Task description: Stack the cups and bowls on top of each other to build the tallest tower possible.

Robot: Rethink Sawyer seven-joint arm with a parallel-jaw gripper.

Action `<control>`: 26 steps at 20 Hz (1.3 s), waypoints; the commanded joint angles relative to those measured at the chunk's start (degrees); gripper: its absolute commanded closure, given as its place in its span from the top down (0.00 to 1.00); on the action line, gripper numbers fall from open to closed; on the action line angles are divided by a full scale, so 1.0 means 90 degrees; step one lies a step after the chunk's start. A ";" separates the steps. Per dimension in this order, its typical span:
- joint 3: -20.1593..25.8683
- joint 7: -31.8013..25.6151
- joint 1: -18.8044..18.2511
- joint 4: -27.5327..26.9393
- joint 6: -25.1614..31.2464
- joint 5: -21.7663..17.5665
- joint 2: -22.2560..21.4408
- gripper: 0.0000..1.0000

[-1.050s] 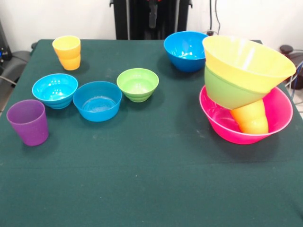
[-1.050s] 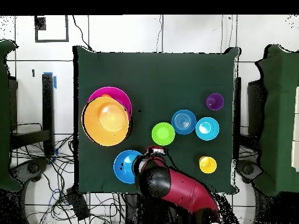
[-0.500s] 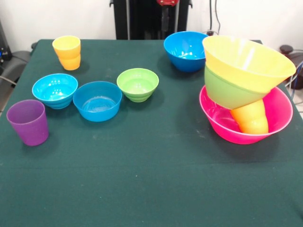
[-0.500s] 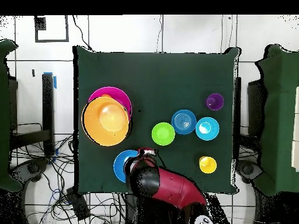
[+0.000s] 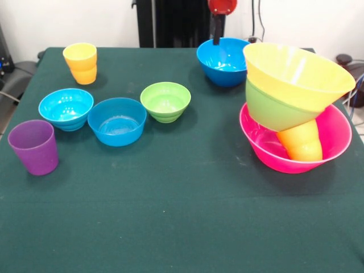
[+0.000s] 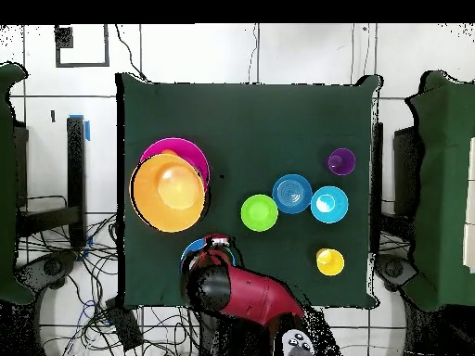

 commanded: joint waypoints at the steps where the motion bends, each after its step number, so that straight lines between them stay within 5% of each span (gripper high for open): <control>1: 0.0302 0.0862 0.0020 -0.0032 -0.0619 0.0337 0.0593 1.00; 7: 0.0541 0.0537 -0.0473 -0.0107 -0.1139 -0.0043 0.0952 1.00; 17: 0.1027 0.0416 -0.1141 0.0193 -0.0732 -0.0052 0.0387 1.00; 21: 0.0787 0.0748 -0.0683 0.0241 -0.0437 0.0381 0.0198 1.00; 26: -0.0131 0.2232 0.0864 0.0151 0.0227 0.2164 0.0132 1.00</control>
